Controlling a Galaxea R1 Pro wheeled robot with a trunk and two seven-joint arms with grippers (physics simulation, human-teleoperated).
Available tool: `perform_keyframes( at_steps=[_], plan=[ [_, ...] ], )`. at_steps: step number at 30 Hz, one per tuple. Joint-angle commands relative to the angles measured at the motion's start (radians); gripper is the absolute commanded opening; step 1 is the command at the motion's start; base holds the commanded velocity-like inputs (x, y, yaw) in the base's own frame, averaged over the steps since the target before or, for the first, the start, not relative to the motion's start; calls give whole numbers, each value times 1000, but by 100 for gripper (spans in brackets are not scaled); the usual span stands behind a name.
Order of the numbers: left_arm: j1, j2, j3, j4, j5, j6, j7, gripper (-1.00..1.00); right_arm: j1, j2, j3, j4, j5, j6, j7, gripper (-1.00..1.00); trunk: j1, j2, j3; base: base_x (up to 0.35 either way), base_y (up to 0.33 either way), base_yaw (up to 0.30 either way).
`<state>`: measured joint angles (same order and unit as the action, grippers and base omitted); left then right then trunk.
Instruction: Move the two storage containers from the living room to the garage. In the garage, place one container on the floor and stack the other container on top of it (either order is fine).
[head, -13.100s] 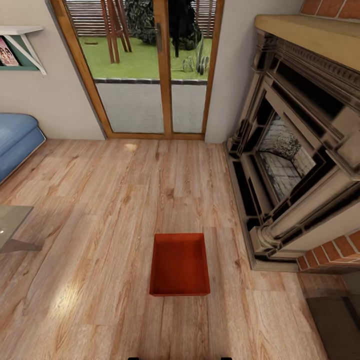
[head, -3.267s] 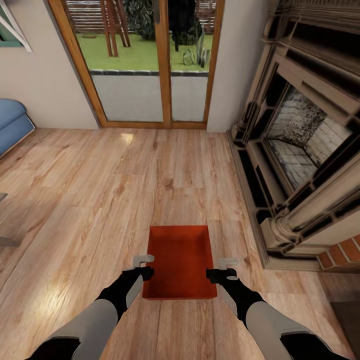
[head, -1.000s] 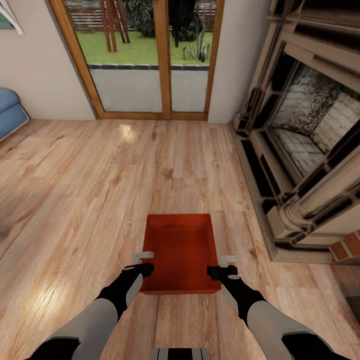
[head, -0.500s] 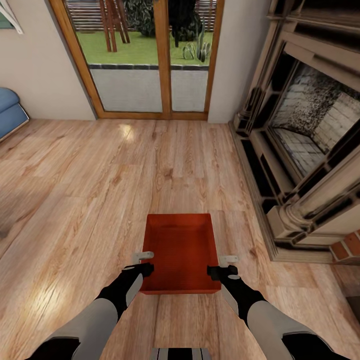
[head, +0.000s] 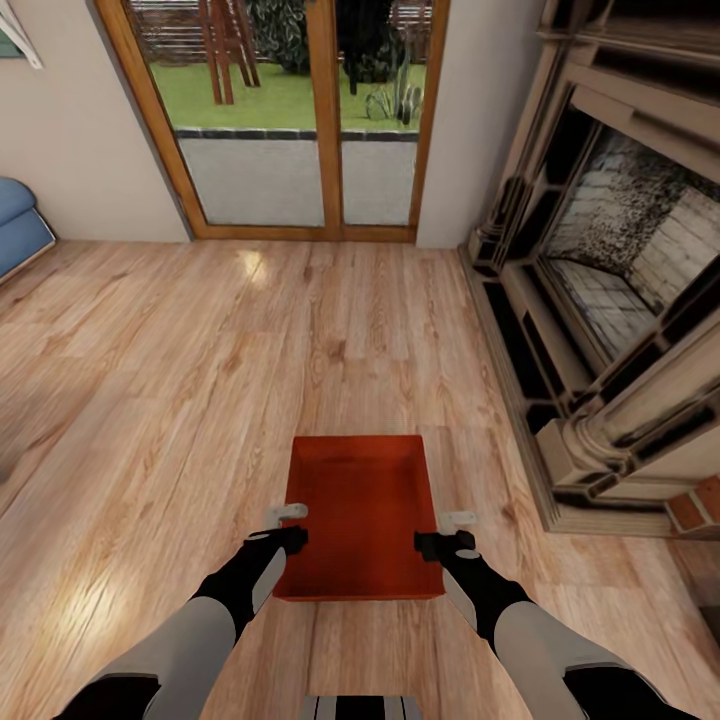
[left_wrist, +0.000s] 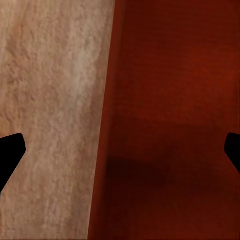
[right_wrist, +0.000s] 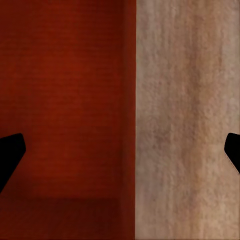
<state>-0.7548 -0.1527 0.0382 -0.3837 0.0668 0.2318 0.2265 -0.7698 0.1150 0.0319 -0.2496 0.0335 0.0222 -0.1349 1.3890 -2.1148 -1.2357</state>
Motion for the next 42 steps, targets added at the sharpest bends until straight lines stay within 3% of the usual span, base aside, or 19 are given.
perform_keyframes(
  at_steps=[1, 17, 20, 24, 27, 42],
  plan=[
    [0, -1, 3, -2, 7, 4, 3, 100, 0, 0, 4, 0, 4, 2, -5, 100, 0, 0, -1, 96, 0, 0],
    [0, 0, 3, -1, 6, 4, 4, 100, 0, 0, 3, 0, 5, 4, -5, 100, 0, 0, -1, 12, 0, 0],
    [0, 1, 2, -2, -16, 4, 4, 100, 0, -1, 3, 0, 5, 4, -5, 100, 0, 0, -1, 0, 0, 0],
    [0, 1, 2, -6, -87, 3, 4, 100, 0, -1, 3, 0, 5, 4, -5, 100, 0, 0, -1, 0, 0, 0],
    [0, 1, 3, -7, -116, 3, 4, 100, 0, -1, 3, 0, 4, 4, -4, 100, 0, 0, -1, 0, 0, 0],
    [0, 9, 6, 7, -126, 0, 2, 100, 0, -1, 3, 5, 5, 3, -7, 100, 0, 0, -1, 0, 0, 0]
  ],
)
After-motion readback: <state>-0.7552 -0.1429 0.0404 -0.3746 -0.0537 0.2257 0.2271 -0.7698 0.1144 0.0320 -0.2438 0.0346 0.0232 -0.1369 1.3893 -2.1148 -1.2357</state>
